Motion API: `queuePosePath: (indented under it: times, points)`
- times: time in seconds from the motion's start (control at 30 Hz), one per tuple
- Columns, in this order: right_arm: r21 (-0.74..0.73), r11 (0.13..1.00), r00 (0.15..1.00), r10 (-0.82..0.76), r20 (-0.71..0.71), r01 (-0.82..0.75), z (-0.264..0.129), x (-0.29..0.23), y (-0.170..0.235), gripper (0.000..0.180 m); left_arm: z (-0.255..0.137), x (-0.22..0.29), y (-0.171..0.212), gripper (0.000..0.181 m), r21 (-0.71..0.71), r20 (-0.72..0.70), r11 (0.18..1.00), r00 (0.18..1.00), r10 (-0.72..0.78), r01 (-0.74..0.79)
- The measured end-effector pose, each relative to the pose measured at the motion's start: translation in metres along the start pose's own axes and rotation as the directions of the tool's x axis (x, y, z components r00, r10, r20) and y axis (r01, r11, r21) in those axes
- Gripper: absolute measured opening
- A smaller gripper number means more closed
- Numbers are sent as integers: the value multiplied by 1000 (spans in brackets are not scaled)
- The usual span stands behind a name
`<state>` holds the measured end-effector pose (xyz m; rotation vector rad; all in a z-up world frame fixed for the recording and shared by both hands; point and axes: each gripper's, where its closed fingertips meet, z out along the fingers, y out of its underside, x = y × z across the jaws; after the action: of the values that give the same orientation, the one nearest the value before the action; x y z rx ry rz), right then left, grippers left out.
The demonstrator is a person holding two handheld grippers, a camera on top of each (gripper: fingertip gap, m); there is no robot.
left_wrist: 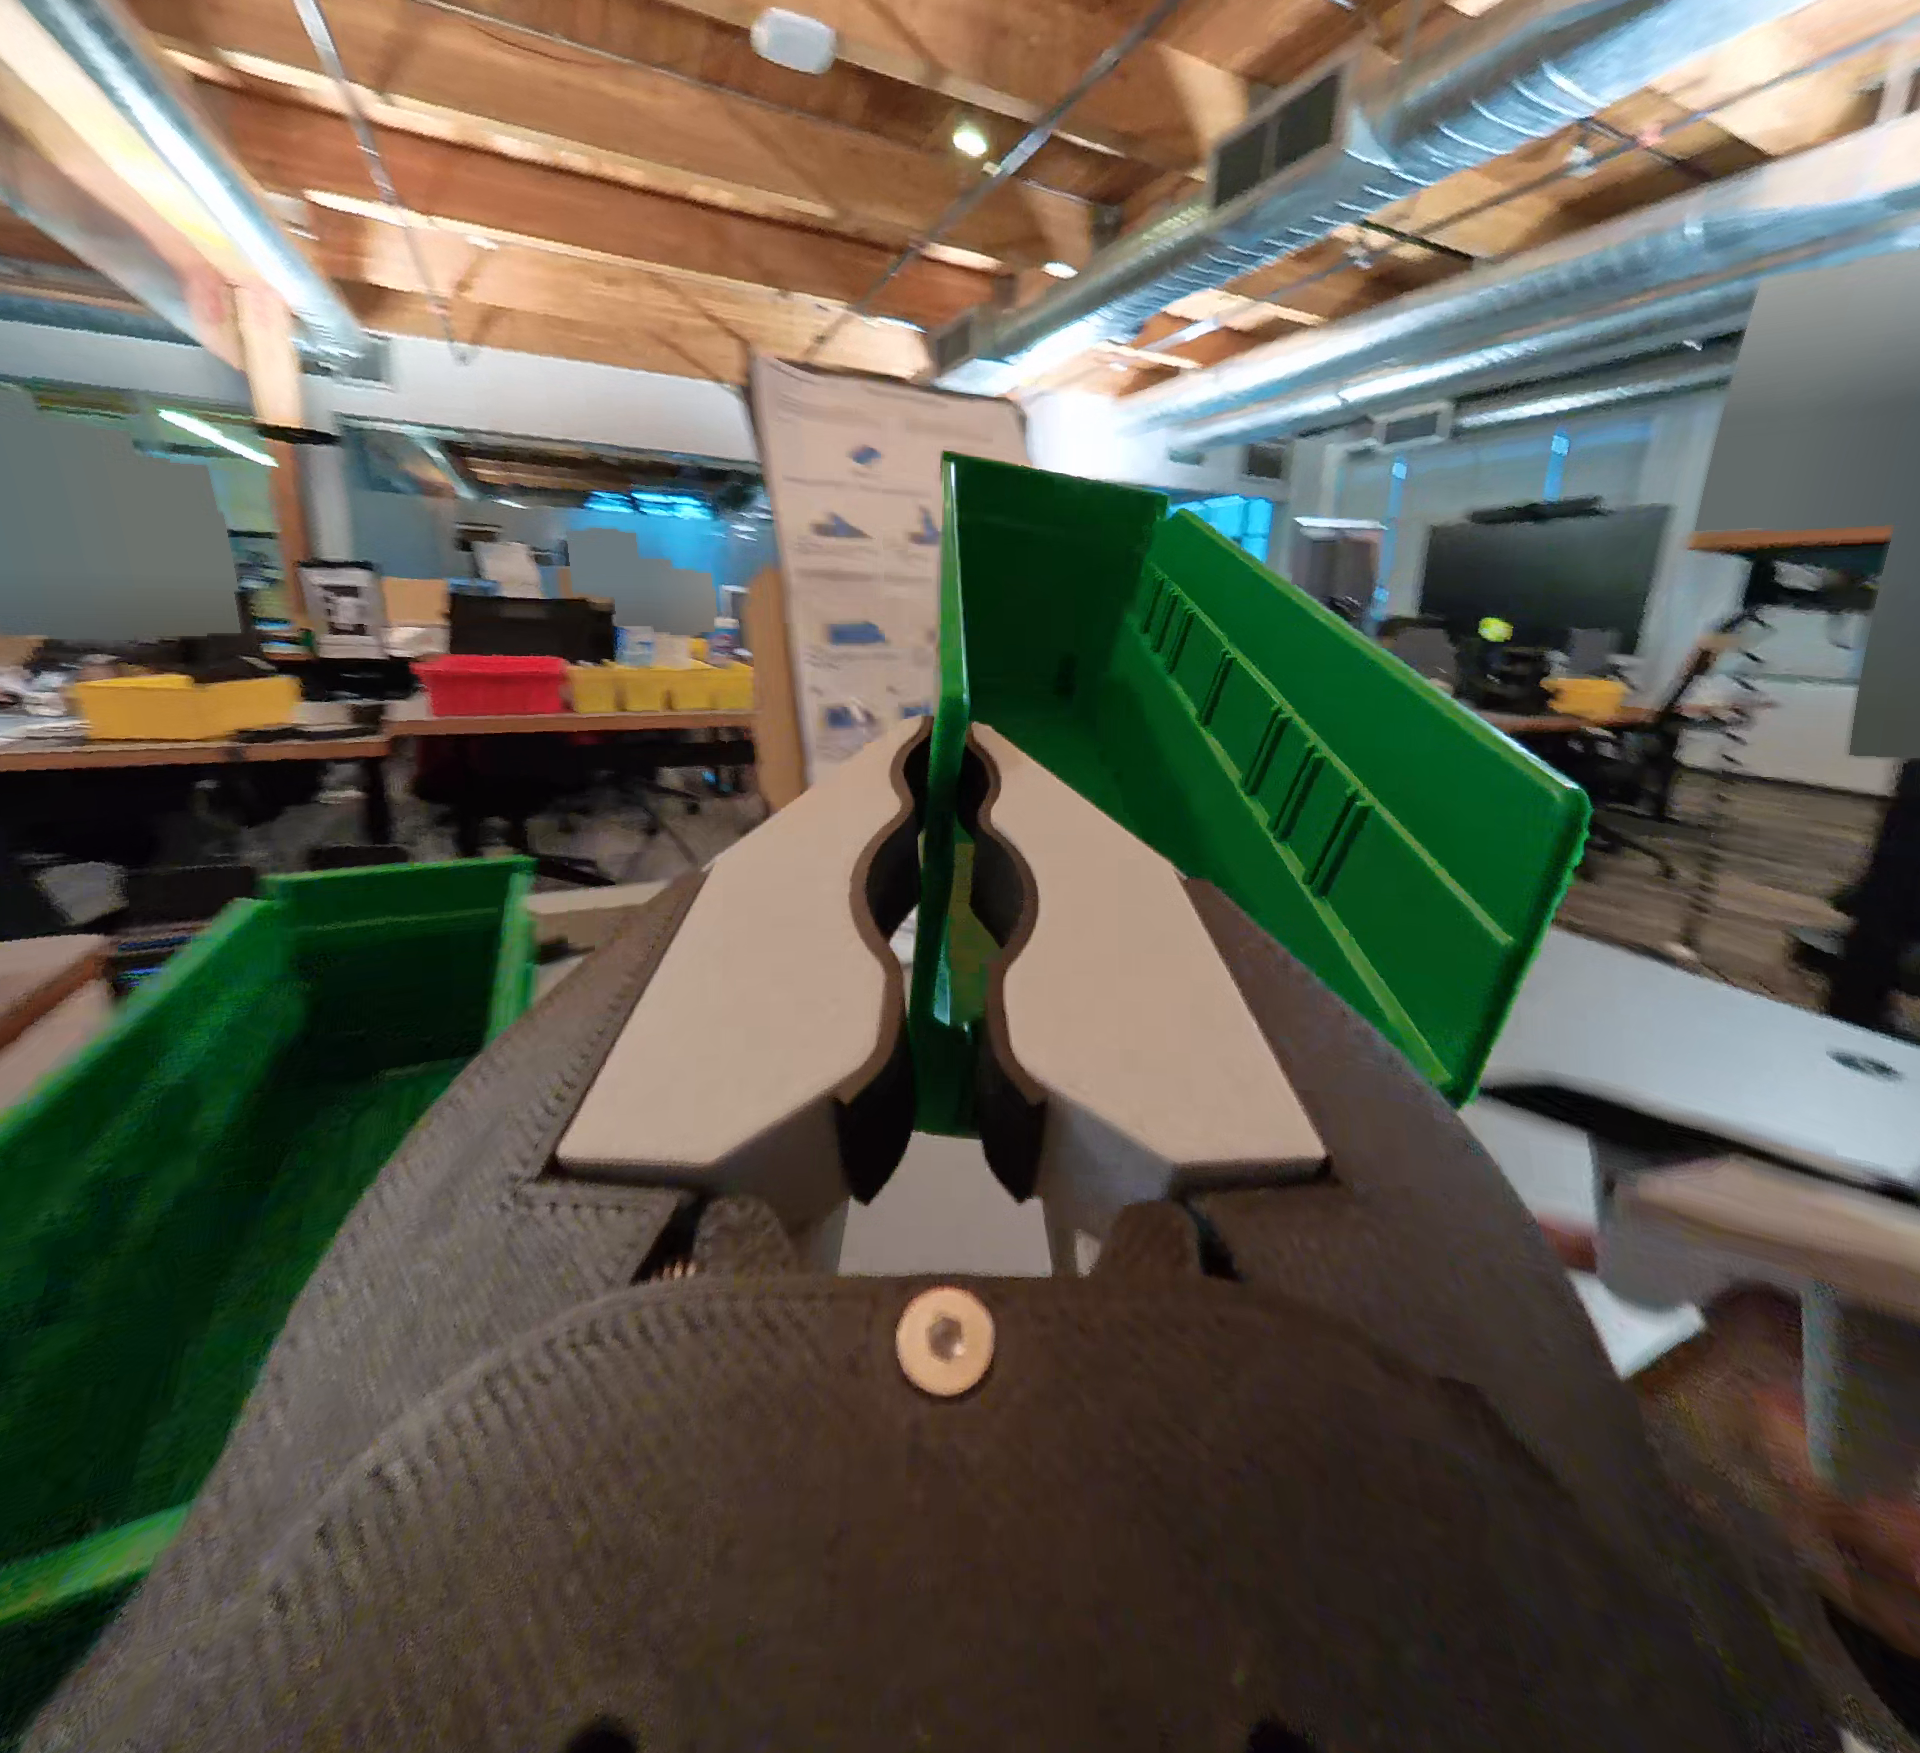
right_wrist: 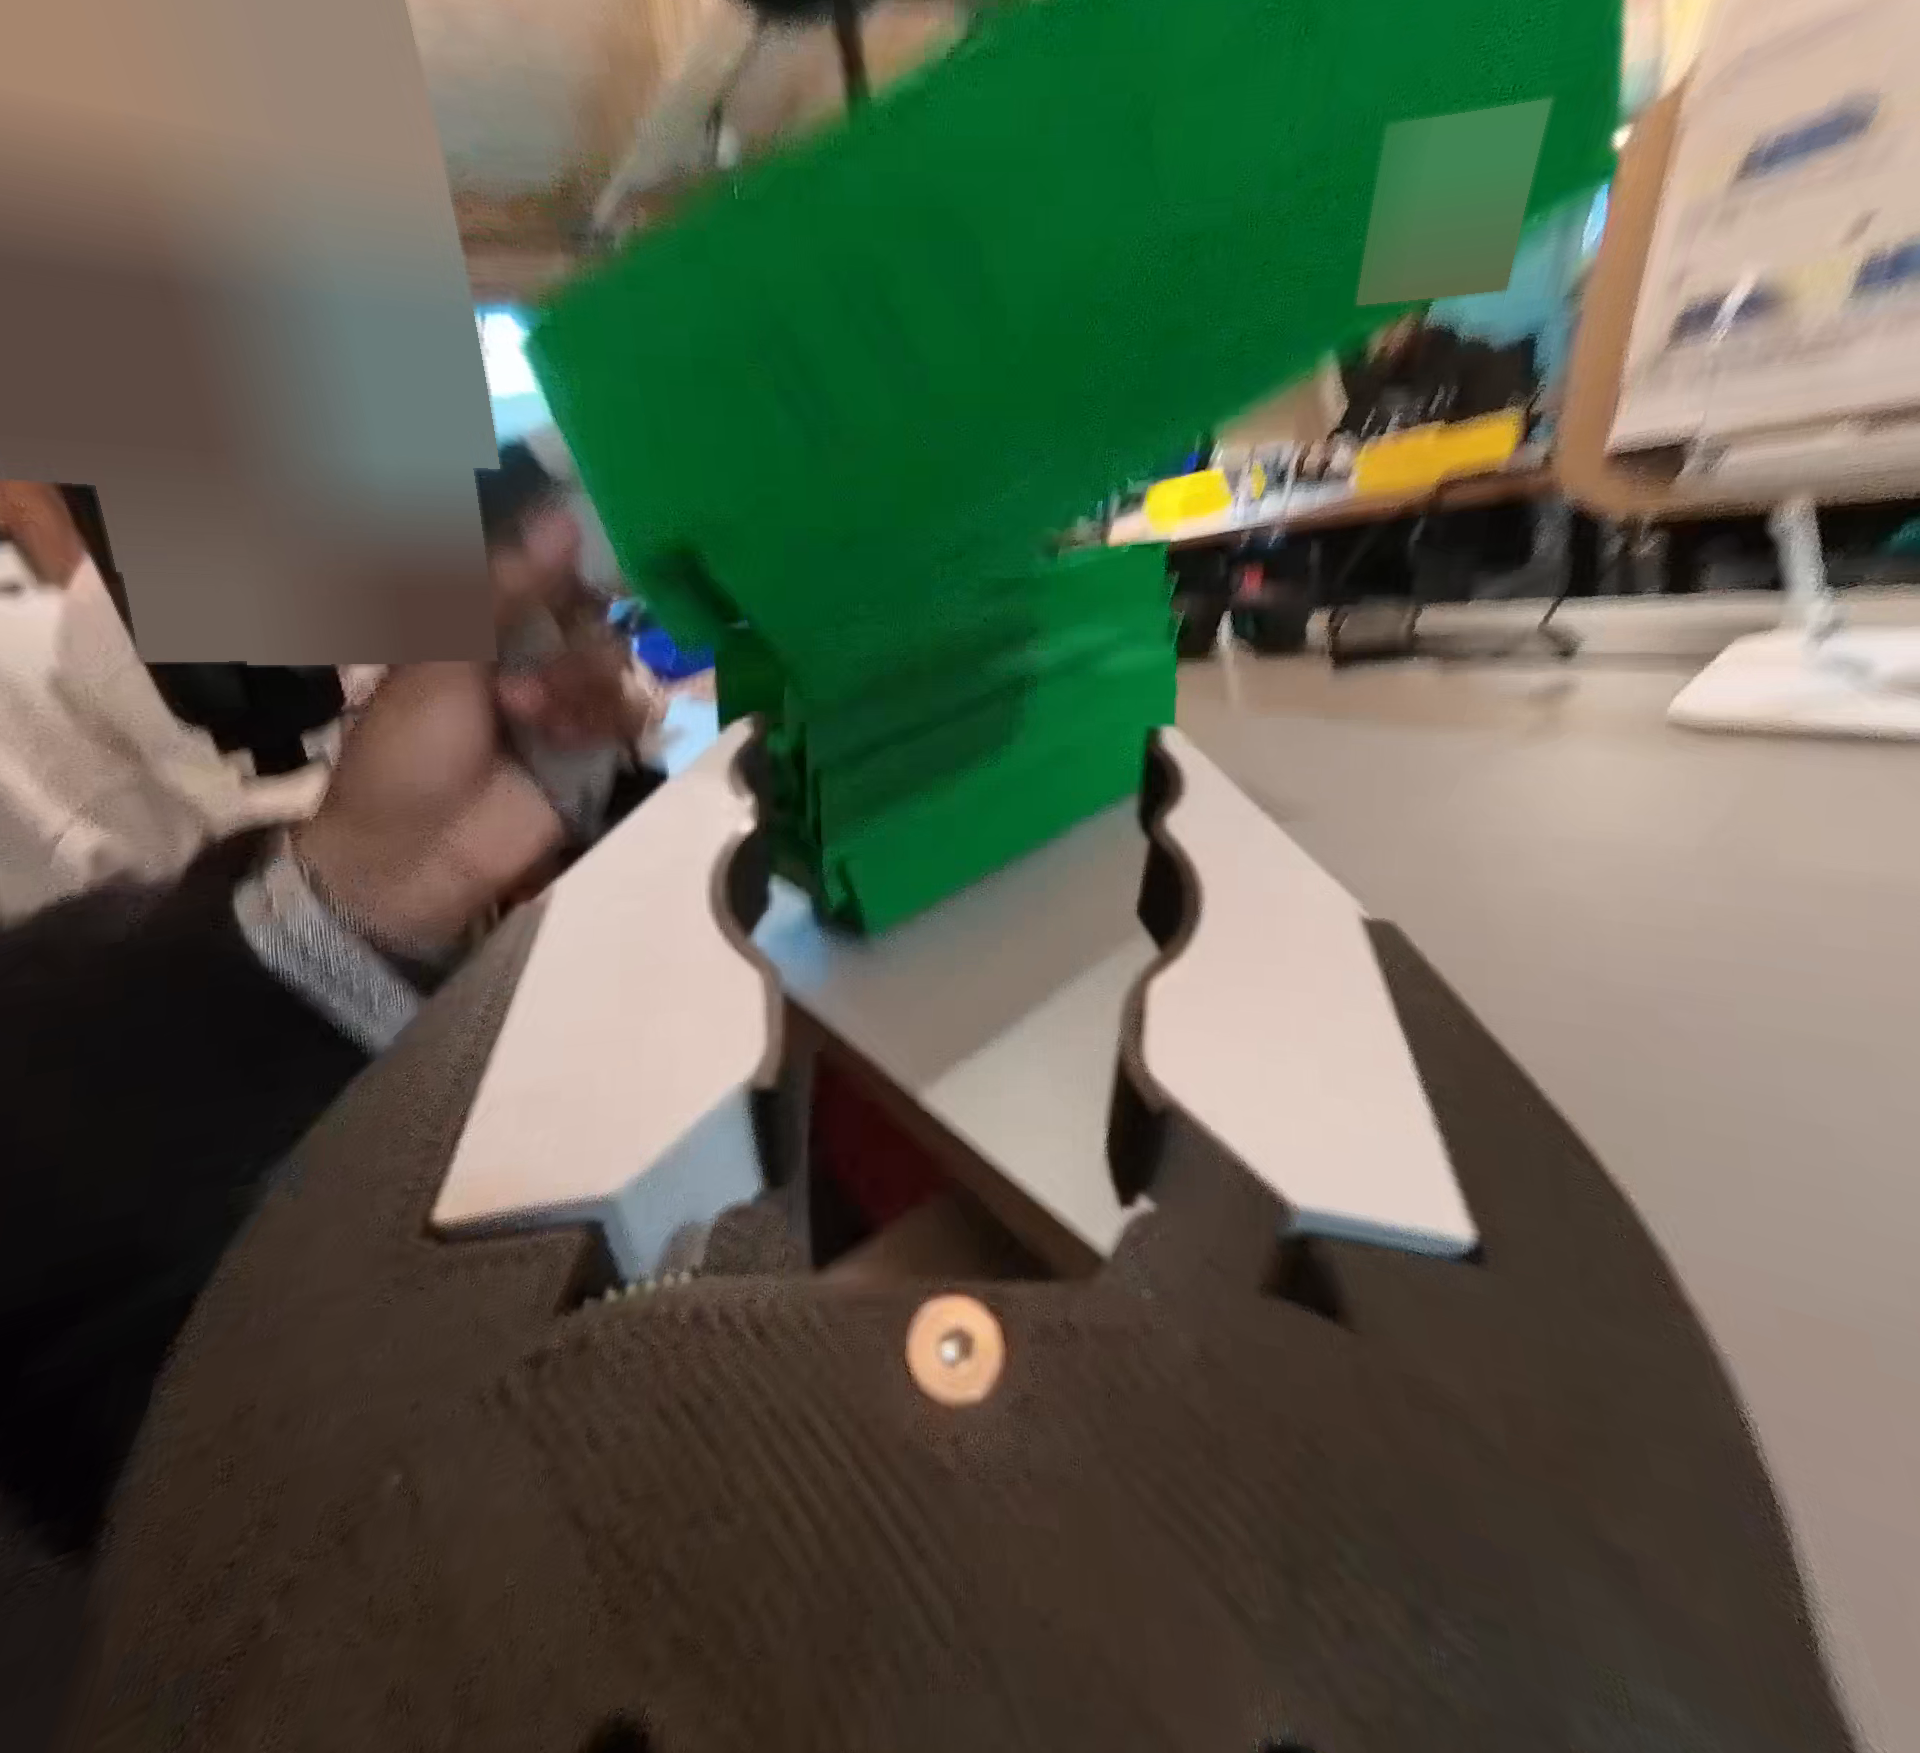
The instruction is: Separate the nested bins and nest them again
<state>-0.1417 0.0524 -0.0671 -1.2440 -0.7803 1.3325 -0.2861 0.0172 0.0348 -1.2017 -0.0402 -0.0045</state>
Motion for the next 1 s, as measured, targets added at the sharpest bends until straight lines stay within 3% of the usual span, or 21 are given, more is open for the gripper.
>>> queuePosePath:
  times: [0.1, 0.27, 0.4, 0.57, 0.77, 0.93, 1.0]
  points:
    - [138, 987, 996, -85, 6, 84, -10, -18, -27, 89, 5, 41, 36, 0, -63, -81, 997, 996, -44, 39]
    - [35, 993, 993, -113, -32, 114, -4, -22, -6, 92, 8, 77, 65, 0, -85, -61, 996, 998, 16, -21]
    - [-16, 998, 987, -58, -151, 56, -6, 4, 5, 80, 9, 87, 87, 0, -122, -36, 992, 999, 13, -17]
    - [-101, 987, 972, 101, -212, -124, -8, 33, 21, 51, 8, 87, 108, 2, -183, -19, 982, 999, -43, 39]
    - [-251, 965, 960, -4, -280, -70, -7, 48, 44, 20, 7, 98, 111, 14, -189, -51, 981, 998, -49, 38]
    - [-225, 955, 926, 103, -364, -194, -15, 79, 42, 5, 3, 125, 118, 31, -214, -155, 976, 985, -80, 45]
    - [-204, 964, 912, 75, -402, -169, -21, 97, 33, 0, 0, 138, 122, 32, -233, -213, 972, 973, -84, 33]
